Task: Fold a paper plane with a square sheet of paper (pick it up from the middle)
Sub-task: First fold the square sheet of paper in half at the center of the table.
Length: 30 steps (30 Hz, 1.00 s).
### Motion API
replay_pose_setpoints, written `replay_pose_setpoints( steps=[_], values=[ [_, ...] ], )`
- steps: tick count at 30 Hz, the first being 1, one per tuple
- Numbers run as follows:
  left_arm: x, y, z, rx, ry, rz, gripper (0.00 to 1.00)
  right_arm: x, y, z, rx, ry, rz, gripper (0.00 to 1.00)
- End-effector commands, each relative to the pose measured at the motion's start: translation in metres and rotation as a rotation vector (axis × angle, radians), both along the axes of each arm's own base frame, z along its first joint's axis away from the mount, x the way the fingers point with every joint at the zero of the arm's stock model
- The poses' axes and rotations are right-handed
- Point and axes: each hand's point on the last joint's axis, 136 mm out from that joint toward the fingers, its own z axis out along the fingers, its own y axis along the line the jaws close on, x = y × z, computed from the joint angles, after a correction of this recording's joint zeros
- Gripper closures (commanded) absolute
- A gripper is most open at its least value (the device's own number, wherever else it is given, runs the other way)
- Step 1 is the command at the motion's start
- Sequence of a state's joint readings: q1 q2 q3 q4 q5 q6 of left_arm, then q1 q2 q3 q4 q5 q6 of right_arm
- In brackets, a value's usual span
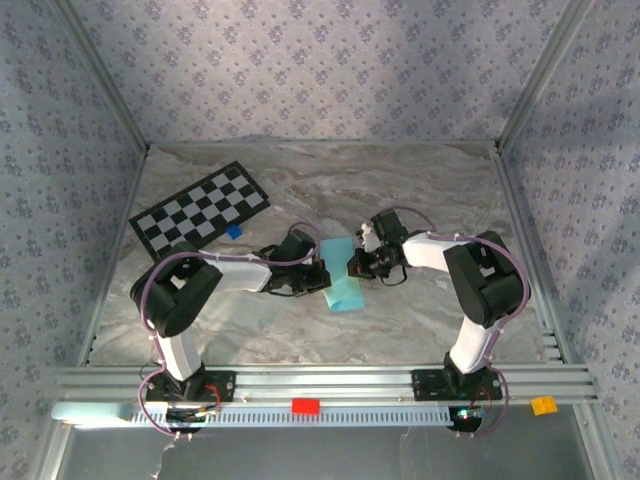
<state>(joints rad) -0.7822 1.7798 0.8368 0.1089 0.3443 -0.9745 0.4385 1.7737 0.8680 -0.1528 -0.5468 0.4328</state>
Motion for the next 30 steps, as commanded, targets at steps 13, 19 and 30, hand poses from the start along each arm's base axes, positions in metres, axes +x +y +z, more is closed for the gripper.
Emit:
replay_pose_setpoints(
  steps=[13,19,30],
  values=[
    [-0.017,-0.010,0.005,0.005,0.003,-0.025,1.00,-0.033,-0.050,-0.056,-0.256,0.146,-0.068,1.00],
    [-0.031,0.010,-0.023,0.068,0.041,-0.010,1.00,-0.034,-0.050,-0.058,-0.257,0.148,-0.069,1.00],
    [-0.021,-0.003,0.016,-0.009,-0.022,-0.013,0.99,-0.035,-0.052,-0.058,-0.261,0.150,-0.071,1.00]
  ],
)
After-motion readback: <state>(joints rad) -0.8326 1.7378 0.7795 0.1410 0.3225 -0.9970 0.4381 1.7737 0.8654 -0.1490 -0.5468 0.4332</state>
